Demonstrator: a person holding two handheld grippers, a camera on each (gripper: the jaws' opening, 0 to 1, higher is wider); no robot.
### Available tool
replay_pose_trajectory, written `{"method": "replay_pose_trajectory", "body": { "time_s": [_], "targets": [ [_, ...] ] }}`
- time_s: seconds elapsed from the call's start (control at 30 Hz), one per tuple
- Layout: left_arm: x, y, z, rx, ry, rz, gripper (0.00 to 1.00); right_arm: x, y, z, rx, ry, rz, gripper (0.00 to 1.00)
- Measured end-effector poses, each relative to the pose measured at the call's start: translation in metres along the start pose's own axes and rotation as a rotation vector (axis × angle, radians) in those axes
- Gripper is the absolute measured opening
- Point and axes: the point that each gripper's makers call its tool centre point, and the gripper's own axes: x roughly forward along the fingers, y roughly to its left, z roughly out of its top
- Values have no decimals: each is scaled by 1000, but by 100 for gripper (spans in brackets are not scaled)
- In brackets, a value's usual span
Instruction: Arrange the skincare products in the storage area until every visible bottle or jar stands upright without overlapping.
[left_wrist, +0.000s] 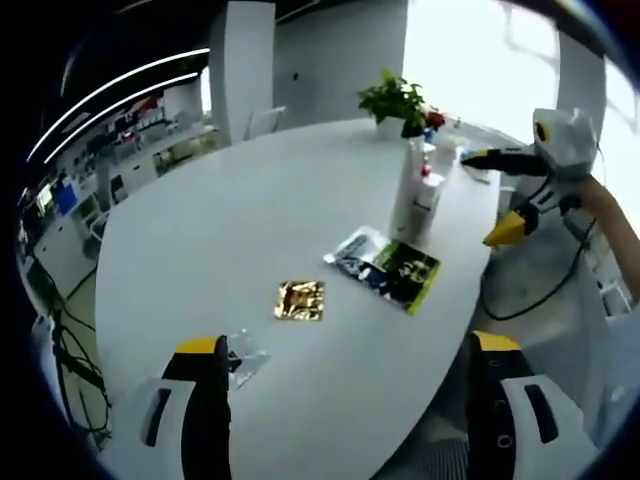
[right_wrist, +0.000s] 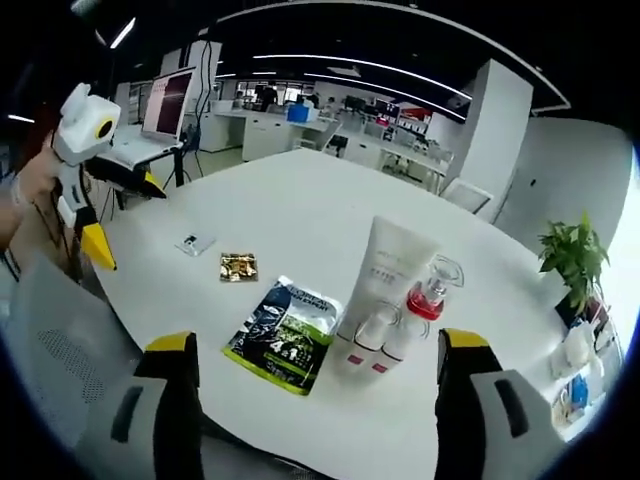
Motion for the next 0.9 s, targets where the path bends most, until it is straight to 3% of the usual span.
{"method": "replay_pose_trajectory", "body": {
  "time_s": [0.33, 0.6, 0.77, 0.9],
  "targets": [
    [10, -3, -10, -5, 39, -8, 97, 9, 9, -8, 5, 12, 51, 91],
    [19, 3, -8, -11, 56, -4, 96, 11, 8, -5, 21, 5, 73, 81],
    [24, 7, -8, -9, 66, -1, 95, 11, 10, -9, 19, 4, 95, 80],
    [30, 10, -9, -7, 81, 0, 95, 11, 12, -13, 40, 6, 117, 71]
  ]
}}
